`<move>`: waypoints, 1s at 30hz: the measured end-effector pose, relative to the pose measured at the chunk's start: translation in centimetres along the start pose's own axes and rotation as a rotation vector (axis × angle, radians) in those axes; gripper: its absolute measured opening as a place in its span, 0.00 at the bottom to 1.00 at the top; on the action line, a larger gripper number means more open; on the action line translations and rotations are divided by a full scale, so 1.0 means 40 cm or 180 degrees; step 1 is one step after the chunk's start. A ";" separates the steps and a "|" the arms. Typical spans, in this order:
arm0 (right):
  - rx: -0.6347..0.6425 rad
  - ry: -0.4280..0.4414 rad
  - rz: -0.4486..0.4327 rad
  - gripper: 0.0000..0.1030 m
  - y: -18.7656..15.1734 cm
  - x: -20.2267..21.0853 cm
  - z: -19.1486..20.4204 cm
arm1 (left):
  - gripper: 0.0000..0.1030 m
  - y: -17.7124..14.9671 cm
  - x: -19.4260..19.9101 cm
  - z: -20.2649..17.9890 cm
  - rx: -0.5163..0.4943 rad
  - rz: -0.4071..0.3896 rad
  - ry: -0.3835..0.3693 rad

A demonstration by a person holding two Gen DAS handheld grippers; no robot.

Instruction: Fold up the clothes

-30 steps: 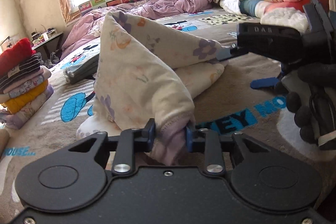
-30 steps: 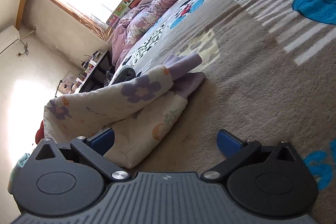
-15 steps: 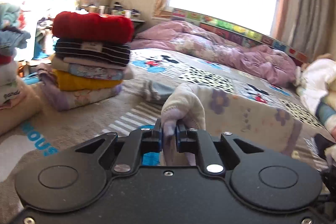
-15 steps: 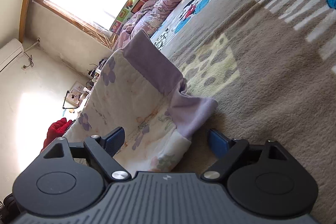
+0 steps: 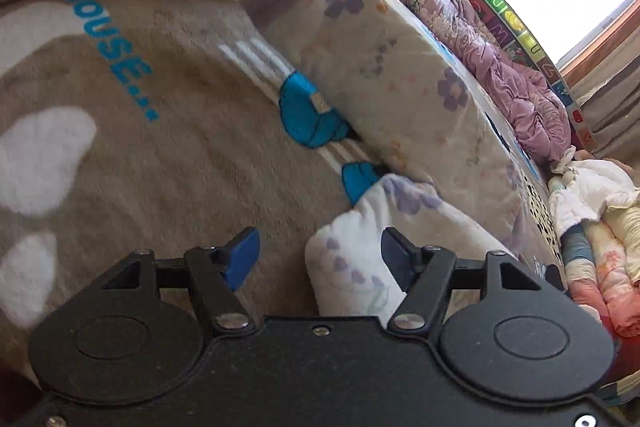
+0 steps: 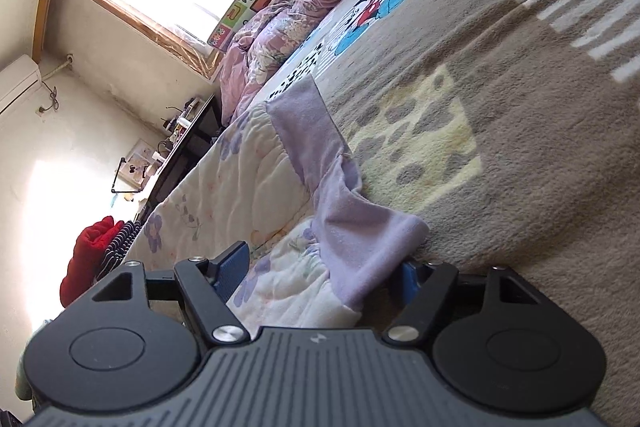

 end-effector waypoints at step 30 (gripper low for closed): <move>-0.0857 -0.0609 -0.0831 0.32 -0.211 0.537 -0.048 | 0.53 -0.029 0.114 -0.002 -0.1453 -0.0809 0.0628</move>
Point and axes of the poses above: each gripper's, at about its wrist camera, not at the fingertips, and x roughly against the way its jaws point, z to its left, y to its top, the point moved 9 cm from there along -x, roughly the way its jaws point, and after that the axes turned 8 degrees about y, right-handed, at the moved point
